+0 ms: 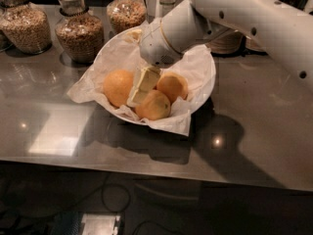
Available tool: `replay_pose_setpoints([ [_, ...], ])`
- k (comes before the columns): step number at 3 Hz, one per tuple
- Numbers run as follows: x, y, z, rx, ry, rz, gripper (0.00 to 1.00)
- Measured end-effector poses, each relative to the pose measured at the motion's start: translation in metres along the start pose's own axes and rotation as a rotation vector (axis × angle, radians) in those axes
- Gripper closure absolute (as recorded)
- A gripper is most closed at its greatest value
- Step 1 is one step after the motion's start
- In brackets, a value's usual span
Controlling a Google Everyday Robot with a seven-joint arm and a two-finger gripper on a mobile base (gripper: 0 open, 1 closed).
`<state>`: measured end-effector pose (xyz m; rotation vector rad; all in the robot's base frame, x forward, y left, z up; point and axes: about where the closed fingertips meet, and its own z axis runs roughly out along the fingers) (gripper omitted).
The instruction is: Pick orange from white bowl
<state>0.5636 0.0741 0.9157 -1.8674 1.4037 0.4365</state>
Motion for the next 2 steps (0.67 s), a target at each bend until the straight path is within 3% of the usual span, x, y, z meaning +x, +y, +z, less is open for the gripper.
replay_pose_setpoints([
  [2,0.0,-0.0127,-0.0107,0.019,0.102,-0.061,0.0],
])
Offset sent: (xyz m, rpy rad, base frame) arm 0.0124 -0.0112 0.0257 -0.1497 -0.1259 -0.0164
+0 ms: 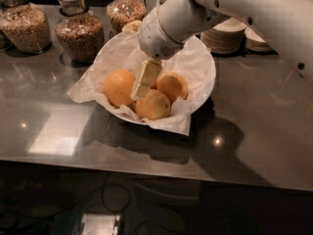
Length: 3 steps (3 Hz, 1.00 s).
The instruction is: Pick orange from white bowl
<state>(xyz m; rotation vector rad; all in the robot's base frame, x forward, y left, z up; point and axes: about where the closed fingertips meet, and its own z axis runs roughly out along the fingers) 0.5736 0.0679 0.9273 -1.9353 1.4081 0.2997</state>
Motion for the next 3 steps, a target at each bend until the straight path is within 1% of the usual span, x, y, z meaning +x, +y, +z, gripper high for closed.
replay_pose_setpoints([
  [1,-0.001,0.009,0.011,-0.014,0.006,0.01,0.0],
  [2,0.007,0.022,0.032,-0.059,-0.01,0.057,0.0],
  [3,0.014,0.028,0.047,-0.092,-0.018,0.087,0.0],
])
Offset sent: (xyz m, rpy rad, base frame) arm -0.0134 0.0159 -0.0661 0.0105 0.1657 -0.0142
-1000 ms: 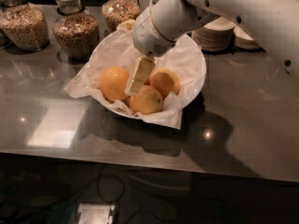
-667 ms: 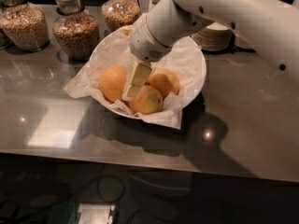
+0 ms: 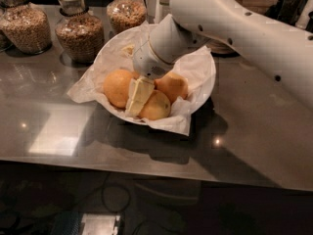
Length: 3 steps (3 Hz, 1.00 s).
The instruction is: Pick orange from white bowl
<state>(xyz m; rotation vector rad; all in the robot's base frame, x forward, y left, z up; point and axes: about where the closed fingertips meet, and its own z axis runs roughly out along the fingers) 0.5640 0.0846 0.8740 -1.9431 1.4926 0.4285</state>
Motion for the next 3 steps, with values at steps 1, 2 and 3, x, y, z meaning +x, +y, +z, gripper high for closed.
replay_pose_setpoints([
  [1,0.0003,-0.0014,0.0019,-0.011,0.001,0.002,0.19],
  [2,0.0003,-0.0014,0.0019,-0.011,0.001,0.002,0.42],
  [3,0.0002,-0.0014,0.0018,-0.011,0.001,0.001,0.66],
])
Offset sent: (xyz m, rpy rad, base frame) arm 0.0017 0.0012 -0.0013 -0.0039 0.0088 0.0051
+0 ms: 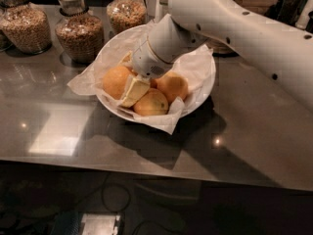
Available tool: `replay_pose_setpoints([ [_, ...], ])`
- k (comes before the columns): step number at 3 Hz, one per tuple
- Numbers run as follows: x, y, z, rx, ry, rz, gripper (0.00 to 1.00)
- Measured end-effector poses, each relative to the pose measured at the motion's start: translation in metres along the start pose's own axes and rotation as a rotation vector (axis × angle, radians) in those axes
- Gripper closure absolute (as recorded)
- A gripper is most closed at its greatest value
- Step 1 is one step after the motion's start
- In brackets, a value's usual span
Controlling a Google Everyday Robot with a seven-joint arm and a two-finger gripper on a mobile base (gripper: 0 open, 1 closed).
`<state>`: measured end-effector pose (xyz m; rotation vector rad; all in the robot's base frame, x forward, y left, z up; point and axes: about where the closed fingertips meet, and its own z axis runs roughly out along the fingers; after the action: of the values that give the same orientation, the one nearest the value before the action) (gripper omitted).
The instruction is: Pick orange from white bowl
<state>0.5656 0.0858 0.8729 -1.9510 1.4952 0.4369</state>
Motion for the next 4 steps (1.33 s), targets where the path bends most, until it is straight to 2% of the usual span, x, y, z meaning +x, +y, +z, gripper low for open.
replay_pose_setpoints([
  [1,-0.007,-0.001,-0.015,0.027,0.018,-0.029,0.89],
  [2,-0.019,-0.005,-0.05,0.084,0.034,-0.072,1.0],
  [3,-0.022,-0.006,-0.086,0.136,-0.01,-0.077,1.0],
  [4,-0.009,0.004,-0.115,0.151,-0.153,-0.057,1.0],
])
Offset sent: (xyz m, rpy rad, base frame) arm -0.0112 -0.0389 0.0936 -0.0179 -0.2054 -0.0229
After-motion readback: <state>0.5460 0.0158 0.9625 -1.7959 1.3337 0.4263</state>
